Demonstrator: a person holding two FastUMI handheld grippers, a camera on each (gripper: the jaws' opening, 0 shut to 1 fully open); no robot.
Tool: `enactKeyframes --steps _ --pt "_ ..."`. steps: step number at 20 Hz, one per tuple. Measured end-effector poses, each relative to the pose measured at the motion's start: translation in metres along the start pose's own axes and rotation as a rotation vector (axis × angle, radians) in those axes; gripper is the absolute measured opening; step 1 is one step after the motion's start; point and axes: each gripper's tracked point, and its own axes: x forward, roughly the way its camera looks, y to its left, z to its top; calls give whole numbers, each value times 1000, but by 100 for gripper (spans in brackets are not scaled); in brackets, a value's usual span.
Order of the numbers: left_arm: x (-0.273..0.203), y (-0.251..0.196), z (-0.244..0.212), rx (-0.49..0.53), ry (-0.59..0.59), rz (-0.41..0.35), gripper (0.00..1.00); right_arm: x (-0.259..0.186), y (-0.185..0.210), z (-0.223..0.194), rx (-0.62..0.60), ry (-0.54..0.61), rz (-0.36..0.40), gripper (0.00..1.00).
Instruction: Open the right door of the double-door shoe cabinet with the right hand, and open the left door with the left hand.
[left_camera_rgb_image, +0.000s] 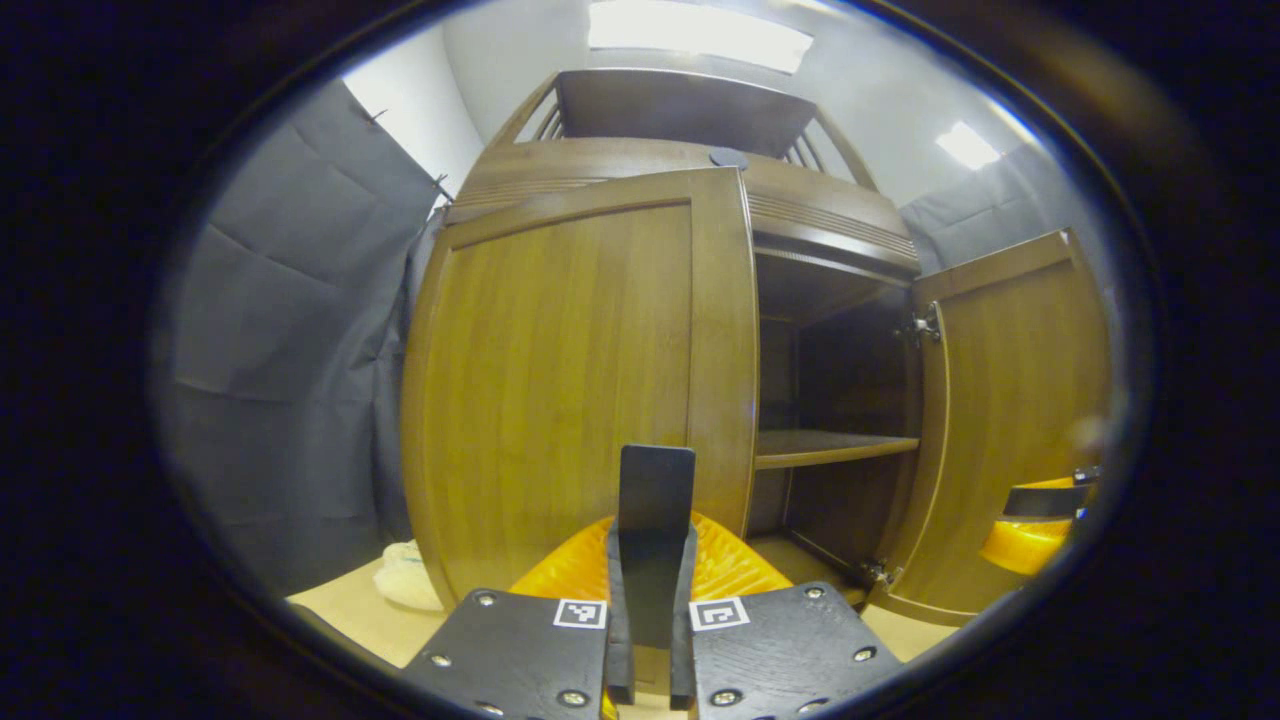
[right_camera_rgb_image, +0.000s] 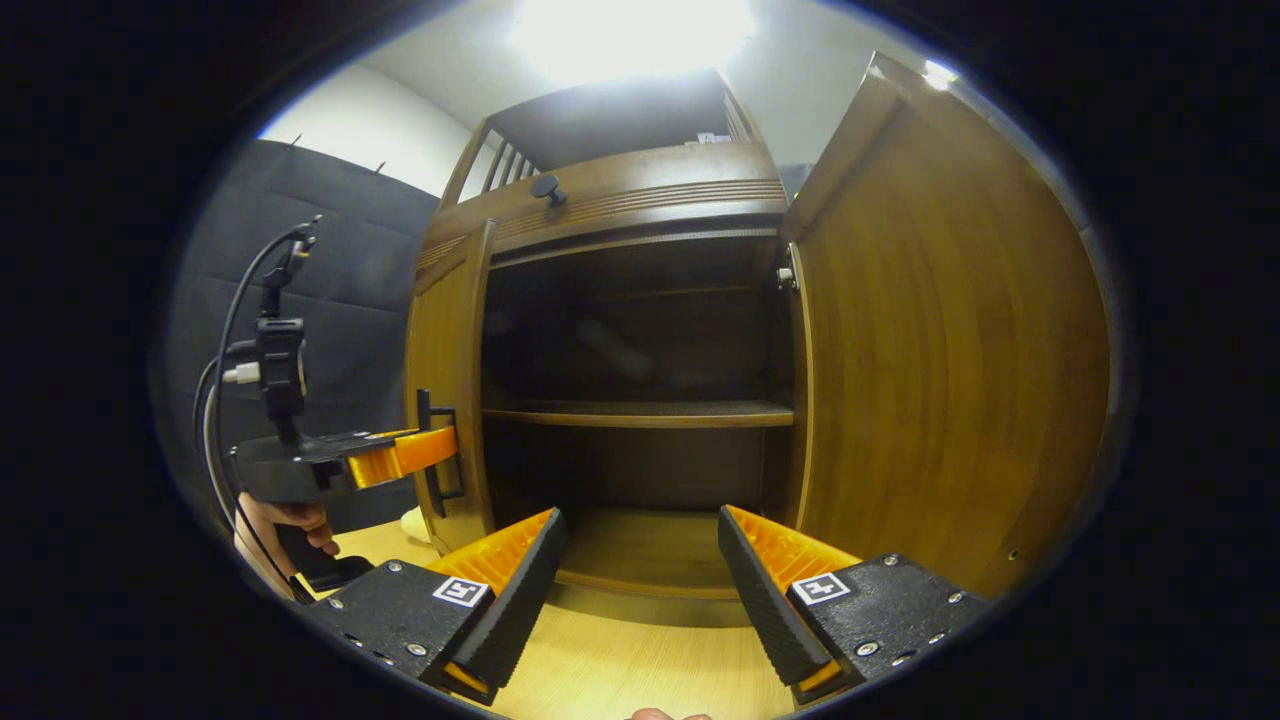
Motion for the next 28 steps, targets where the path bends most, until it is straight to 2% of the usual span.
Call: enactKeyframes --steps 10,14,19,20,21,22,23,25,26,27,28 --pt "2 7 2 -27 -42 82 15 -11 19 11 49 -31 -5 94" --pt "3 10 3 -36 -51 113 14 -18 42 13 37 -35 21 94" --pt "5 8 -2 -41 -35 89 14 -20 61 9 -4 -26 39 94" --pt "4 7 -1 -52 -42 73 8 -18 62 7 -6 -20 39 94" --pt "4 6 -1 -55 -49 59 14 -16 64 6 -4 -15 40 94" --pt "3 8 0 -57 -53 58 7 -15 65 5 -1 -11 43 94" --pt "3 11 -2 -55 -47 65 19 -13 66 4 2 -7 44 94" --pt "-1 22 -6 -37 -31 106 19 -12 69 5 -3 -7 42 94" --pt "-6 30 -7 -24 -25 125 7 -13 69 5 -8 -12 35 94" --pt "-9 35 -7 -21 -30 131 18 -14 68 5 -10 -17 28 94" --pt "-8 38 -7 -27 -28 131 18 -14 70 5 -7 -23 24 94"
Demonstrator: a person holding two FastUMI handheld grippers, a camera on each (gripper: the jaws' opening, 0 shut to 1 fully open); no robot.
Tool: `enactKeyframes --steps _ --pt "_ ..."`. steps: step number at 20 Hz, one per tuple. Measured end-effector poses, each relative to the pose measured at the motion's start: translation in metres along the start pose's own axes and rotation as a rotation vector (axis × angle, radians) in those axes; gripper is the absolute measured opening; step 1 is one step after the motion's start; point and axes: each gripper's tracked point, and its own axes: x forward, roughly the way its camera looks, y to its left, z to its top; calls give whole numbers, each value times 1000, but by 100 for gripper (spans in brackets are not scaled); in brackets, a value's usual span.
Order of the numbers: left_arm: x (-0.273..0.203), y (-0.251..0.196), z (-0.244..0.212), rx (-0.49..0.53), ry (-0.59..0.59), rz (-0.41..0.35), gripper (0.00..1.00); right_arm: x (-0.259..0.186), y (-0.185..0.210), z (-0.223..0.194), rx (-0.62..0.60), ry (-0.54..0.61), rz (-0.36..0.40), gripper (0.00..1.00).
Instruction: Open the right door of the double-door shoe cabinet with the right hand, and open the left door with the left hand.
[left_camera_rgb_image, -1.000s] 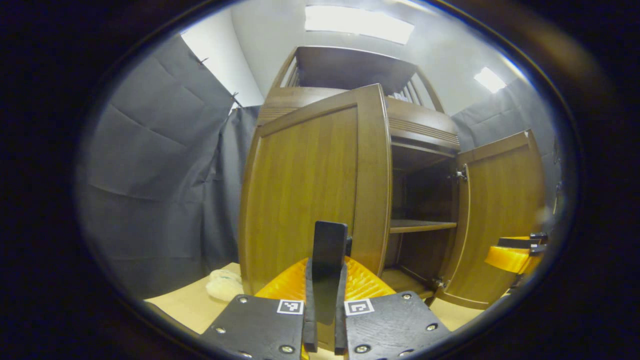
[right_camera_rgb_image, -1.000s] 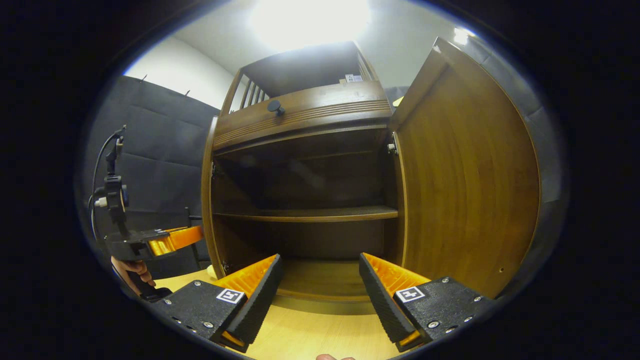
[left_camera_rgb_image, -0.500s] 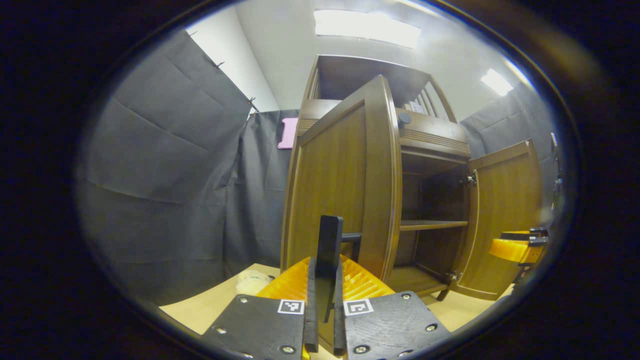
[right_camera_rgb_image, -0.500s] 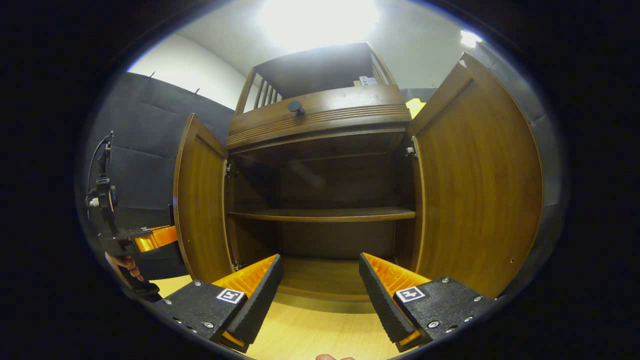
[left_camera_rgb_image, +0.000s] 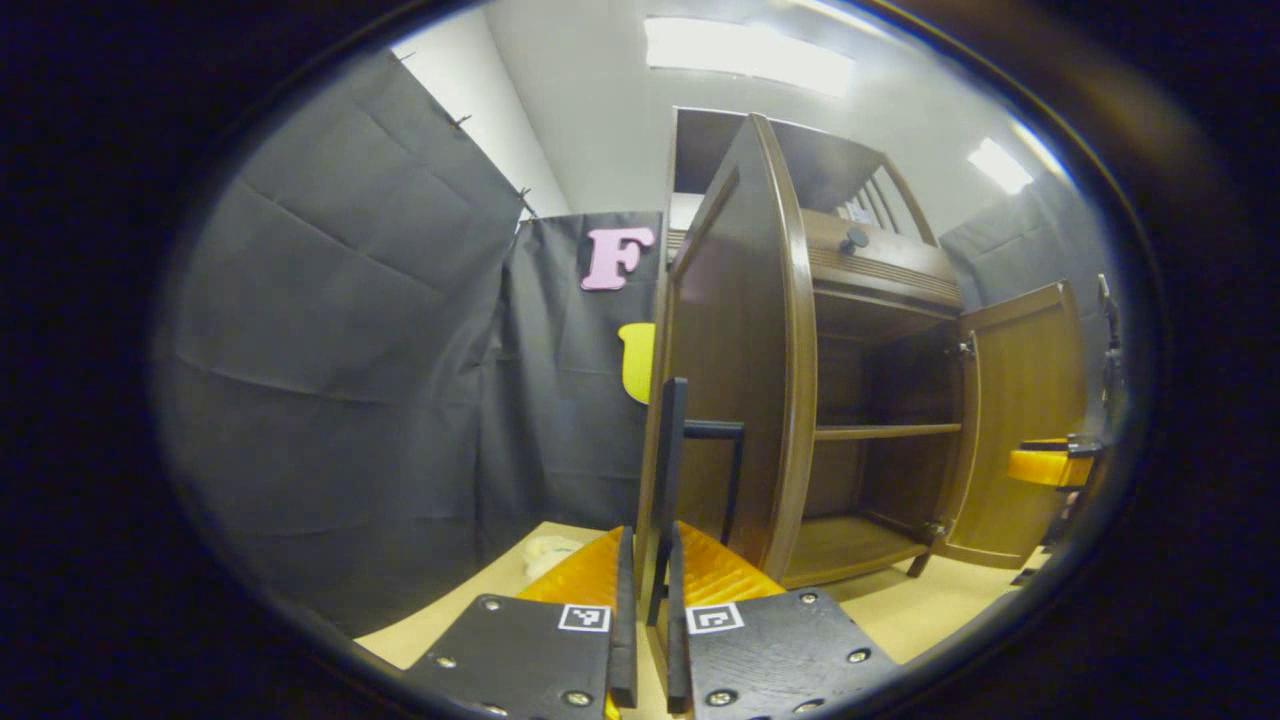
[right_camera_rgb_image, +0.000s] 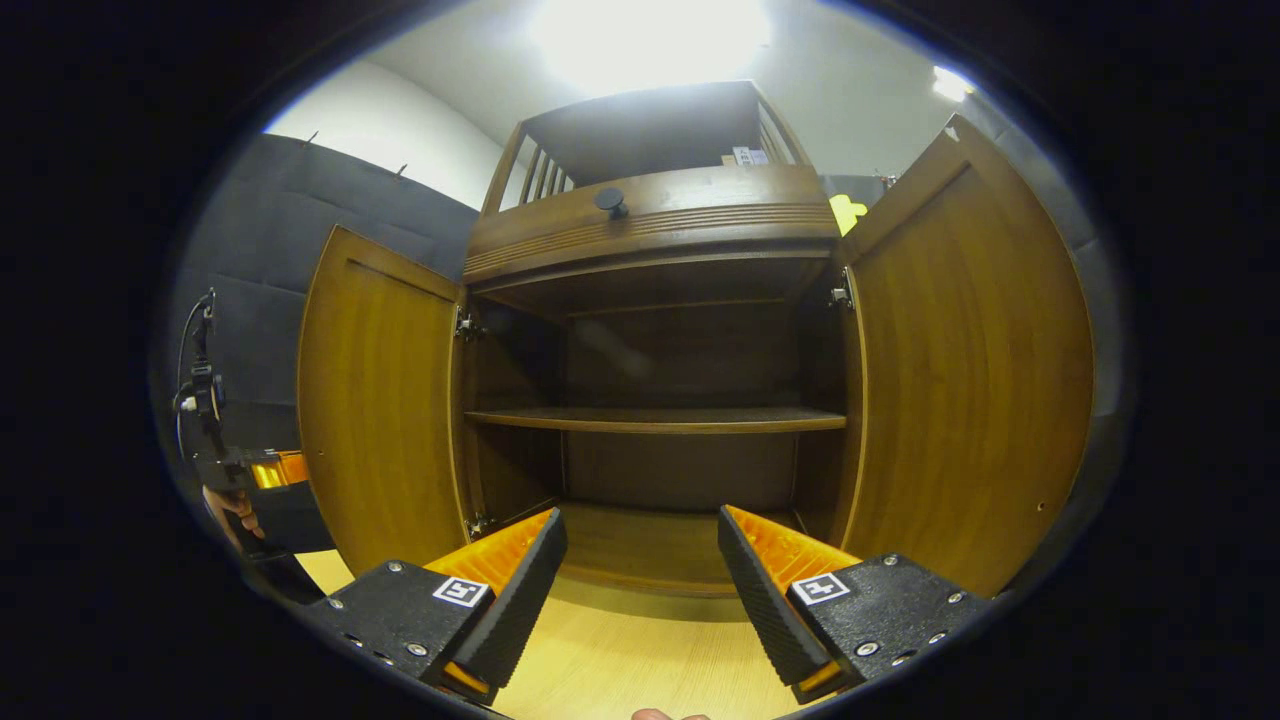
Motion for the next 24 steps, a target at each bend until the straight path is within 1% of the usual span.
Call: enactKeyframes --steps 3,4,6,9,10,11,12,13,14,15,16,17,19,21,23,24 --pt "2 -3 -2 -12 3 -10 19 1 0 -2 18 4 -6 94" --pt "0 -4 -2 -16 2 -20 6 1 0 -3 17 7 -10 94" --pt "0 -2 -2 -5 -2 -31 19 1 -2 -5 9 15 -27 94" --pt "-3 0 -3 -11 -1 -17 6 -4 -8 -10 5 25 -51 94" --pt "-4 2 -4 -21 -3 1 12 -8 -13 -11 4 25 -58 94" --pt "-7 7 -4 -32 -11 39 19 -12 -19 -11 3 22 -67 94" --pt "-9 16 -5 -48 -7 104 18 -14 -24 -10 1 18 -77 94" --pt "-11 22 -6 -58 2 151 18 -16 -29 -7 0 14 -86 94" --pt "-10 23 -4 -78 2 180 18 -18 -34 -5 -1 10 -96 94" --pt "-9 20 3 -97 -15 195 12 -19 -42 -5 -3 10 -112 94" --pt "-9 19 6 -109 -42 201 12 -21 -48 -6 -8 15 -128 94" --pt "-6 14 11 -107 -69 191 12 -23 -52 -7 -17 19 -134 94" --pt "-4 13 14 -61 -97 173 12 -28 -62 -8 -30 22 -144 94" --pt "2 21 20 -7 -119 179 12 -32 -65 -10 -30 28 -136 94" --pt "4 28 23 21 -146 195 15 -37 -68 -10 -30 30 -121 94" --pt "8 29 25 32 -149 205 35 -41 -70 -11 -34 27 -118 94"
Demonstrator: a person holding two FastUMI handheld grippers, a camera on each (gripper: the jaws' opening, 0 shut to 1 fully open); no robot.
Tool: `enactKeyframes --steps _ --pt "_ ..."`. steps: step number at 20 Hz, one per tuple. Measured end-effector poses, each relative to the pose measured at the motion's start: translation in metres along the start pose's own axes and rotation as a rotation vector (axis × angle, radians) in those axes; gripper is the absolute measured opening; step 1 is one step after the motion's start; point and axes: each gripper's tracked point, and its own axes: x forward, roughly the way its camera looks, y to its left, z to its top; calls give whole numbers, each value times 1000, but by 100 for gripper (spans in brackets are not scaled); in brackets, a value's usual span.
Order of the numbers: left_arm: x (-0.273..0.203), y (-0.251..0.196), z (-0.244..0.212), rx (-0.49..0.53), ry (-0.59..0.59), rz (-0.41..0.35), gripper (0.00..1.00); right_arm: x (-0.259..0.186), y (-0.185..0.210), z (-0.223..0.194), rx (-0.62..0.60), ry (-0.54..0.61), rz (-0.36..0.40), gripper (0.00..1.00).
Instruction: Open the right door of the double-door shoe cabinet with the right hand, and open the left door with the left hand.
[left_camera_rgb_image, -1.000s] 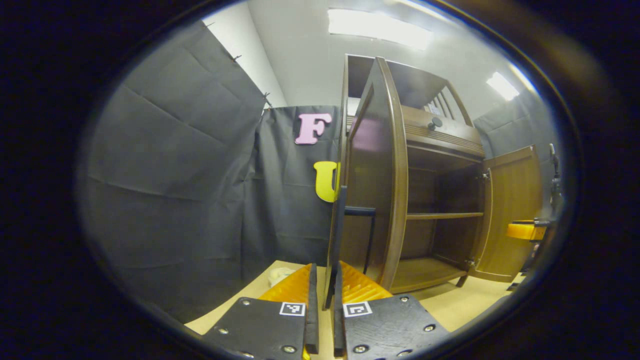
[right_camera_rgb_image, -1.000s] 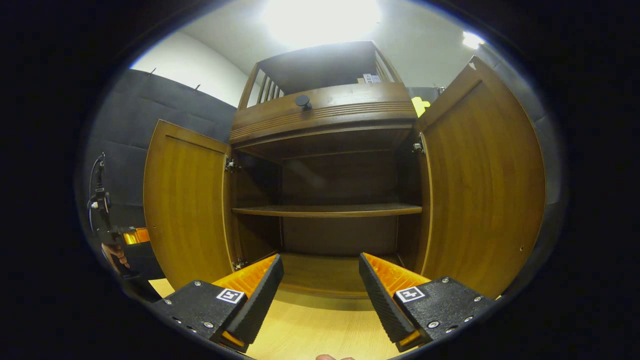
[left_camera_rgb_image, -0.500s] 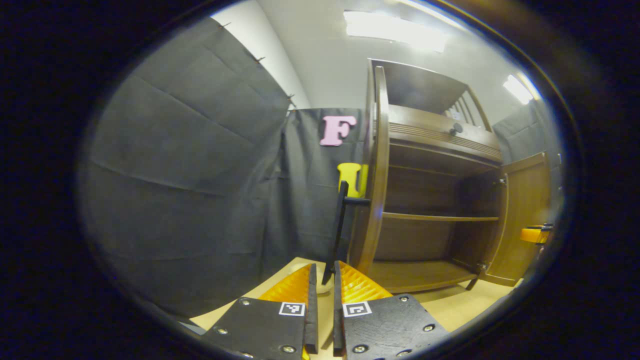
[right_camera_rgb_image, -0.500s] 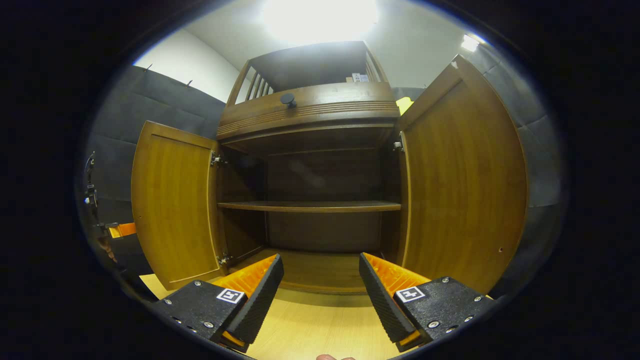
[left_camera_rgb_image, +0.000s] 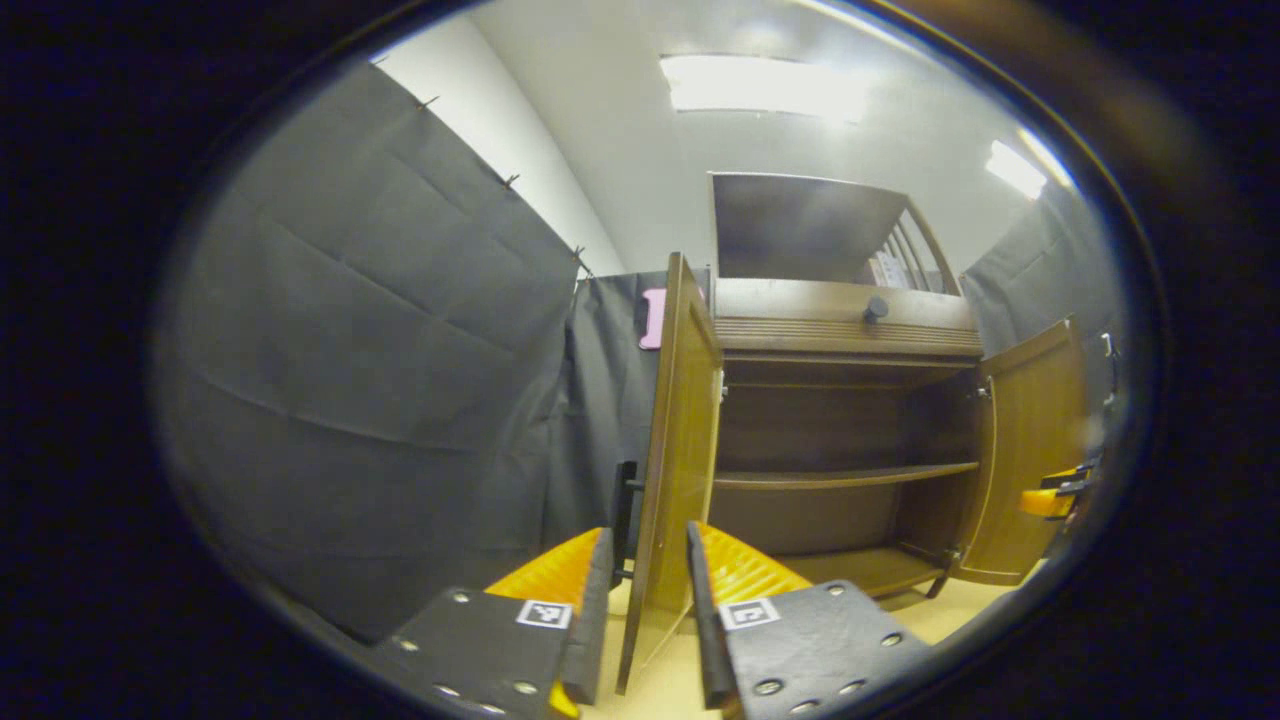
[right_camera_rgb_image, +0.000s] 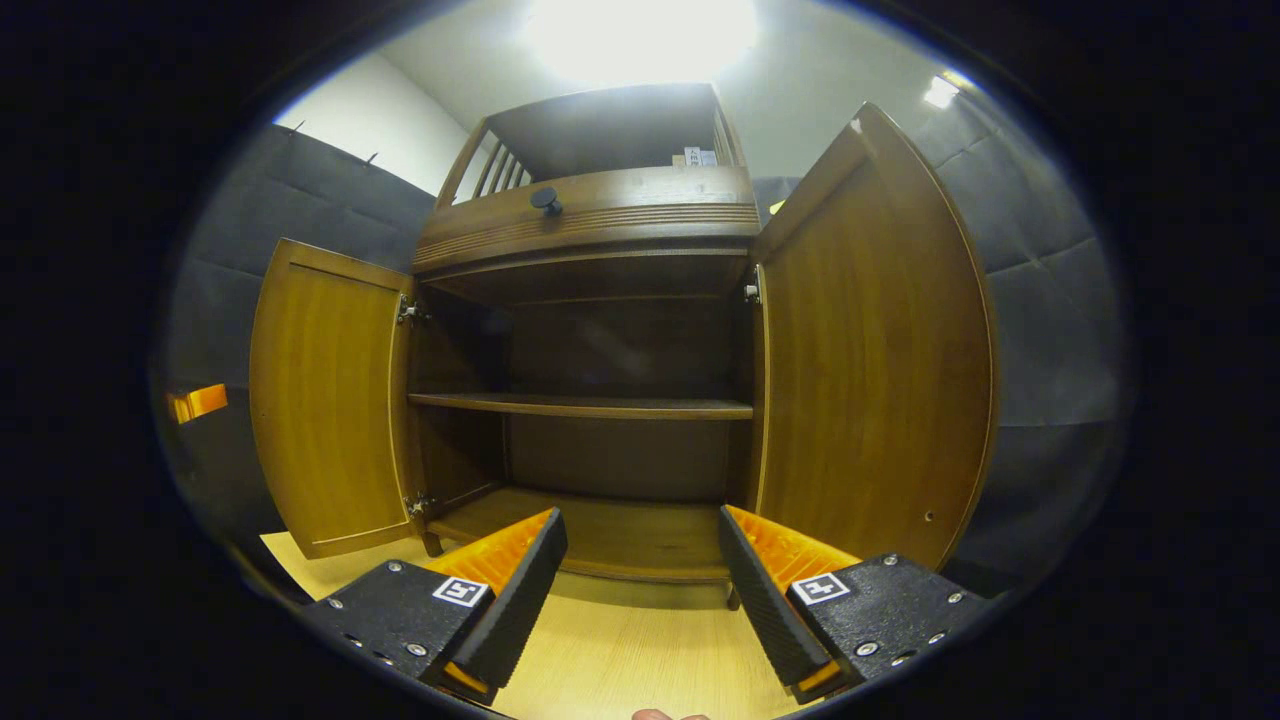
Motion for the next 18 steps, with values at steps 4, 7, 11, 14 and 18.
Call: enactKeyframes --steps 4,7,11,14,18 --pt "4 -30 -8 -3 52 -59 92 -10 -9 -8 -22 9 22 94" --pt "0 -48 -8 -1 63 -110 95 -13 -13 -15 -12 26 48 94" --pt "-2 -72 -9 -39 54 -149 92 -12 -22 -16 -5 10 62 94" --pt "2 -87 -13 -95 63 -169 95 -10 -24 -15 32 -10 92 94" --pt "1 -93 -19 -92 90 -172 94 -9 -24 -7 60 -52 116 94"
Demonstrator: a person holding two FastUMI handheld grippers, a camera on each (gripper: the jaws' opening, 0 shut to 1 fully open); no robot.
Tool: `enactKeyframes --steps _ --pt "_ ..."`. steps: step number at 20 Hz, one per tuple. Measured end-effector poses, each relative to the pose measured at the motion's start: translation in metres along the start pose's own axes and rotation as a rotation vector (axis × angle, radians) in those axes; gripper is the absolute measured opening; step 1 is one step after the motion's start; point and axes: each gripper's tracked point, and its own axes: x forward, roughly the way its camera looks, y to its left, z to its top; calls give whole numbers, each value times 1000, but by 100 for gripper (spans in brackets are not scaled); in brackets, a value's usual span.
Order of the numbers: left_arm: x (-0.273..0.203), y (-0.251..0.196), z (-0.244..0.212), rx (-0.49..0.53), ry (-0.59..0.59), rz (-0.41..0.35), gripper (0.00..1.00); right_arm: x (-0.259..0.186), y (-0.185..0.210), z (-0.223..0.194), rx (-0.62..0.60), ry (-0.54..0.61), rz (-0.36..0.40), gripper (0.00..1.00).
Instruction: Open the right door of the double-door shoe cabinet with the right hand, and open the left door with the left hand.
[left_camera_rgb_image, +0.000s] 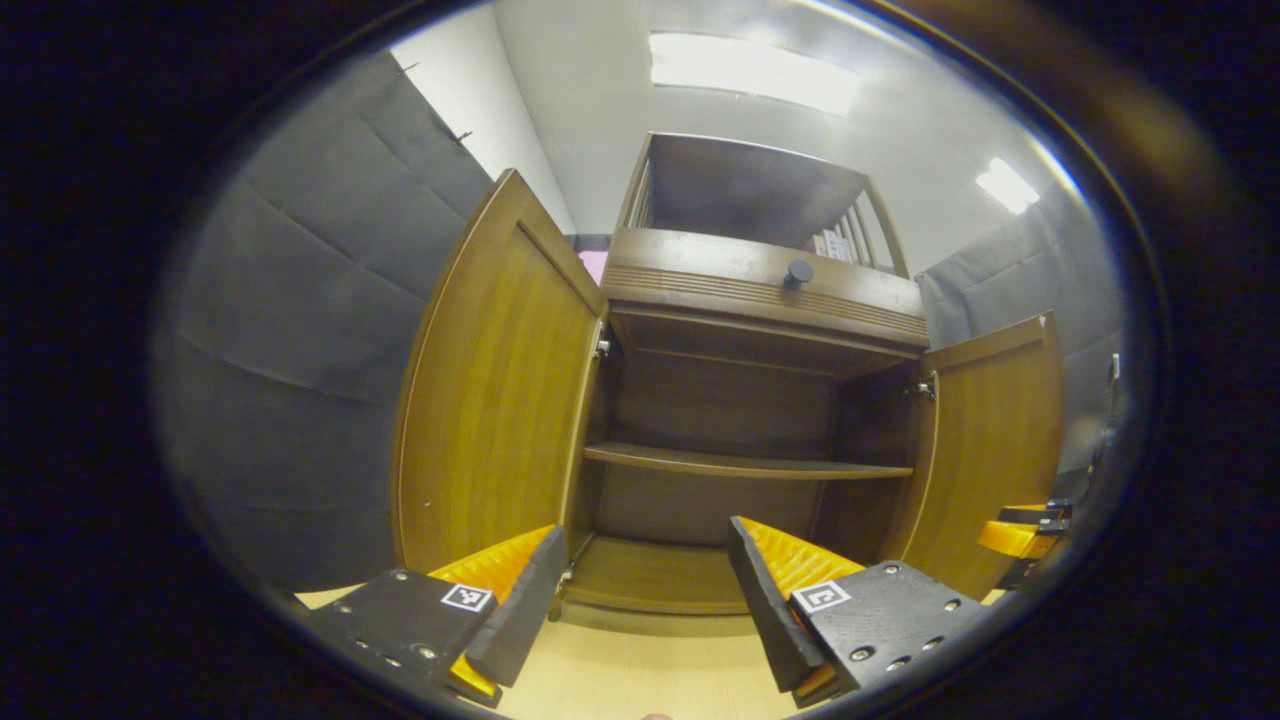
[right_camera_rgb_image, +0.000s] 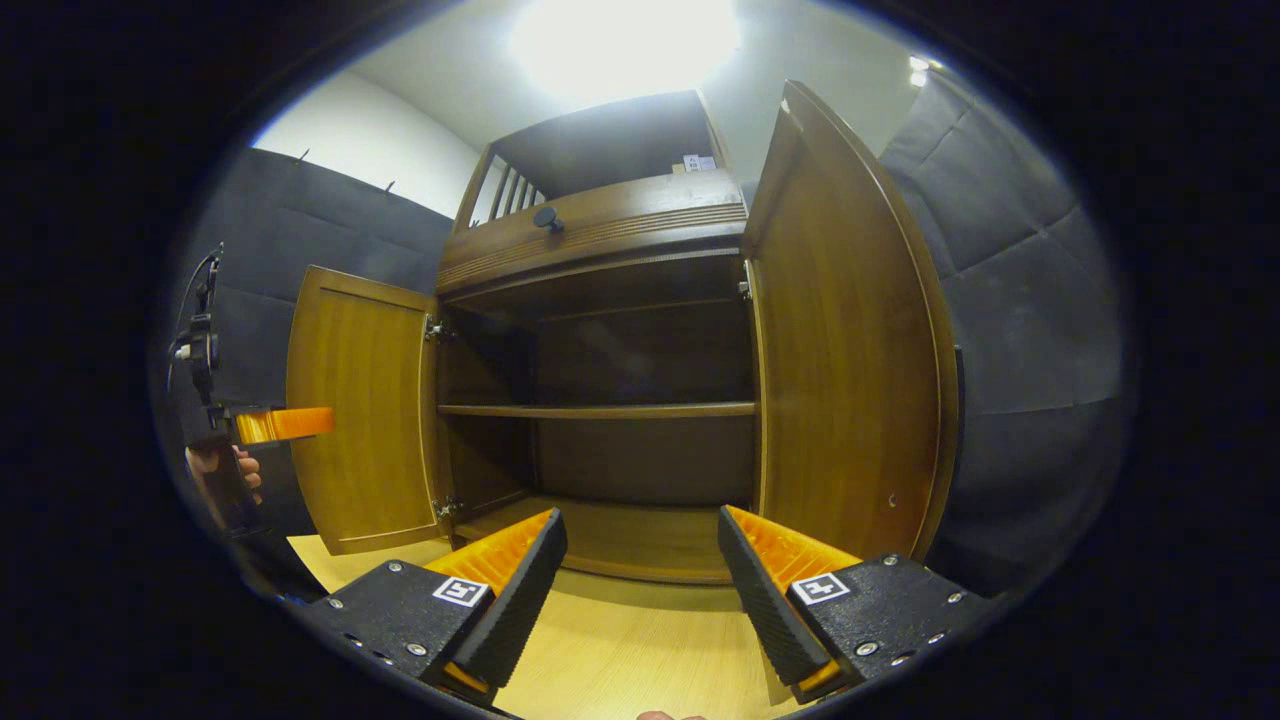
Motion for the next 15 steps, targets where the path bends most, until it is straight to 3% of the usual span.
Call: enactKeyframes --steps 6,15 --pt "7 0 3 76 -6 -2 92 6 -6 5 -8 6 -37 94" --pt "13 -1 8 95 -42 -22 94 10 -9 7 -45 -11 -86 94"
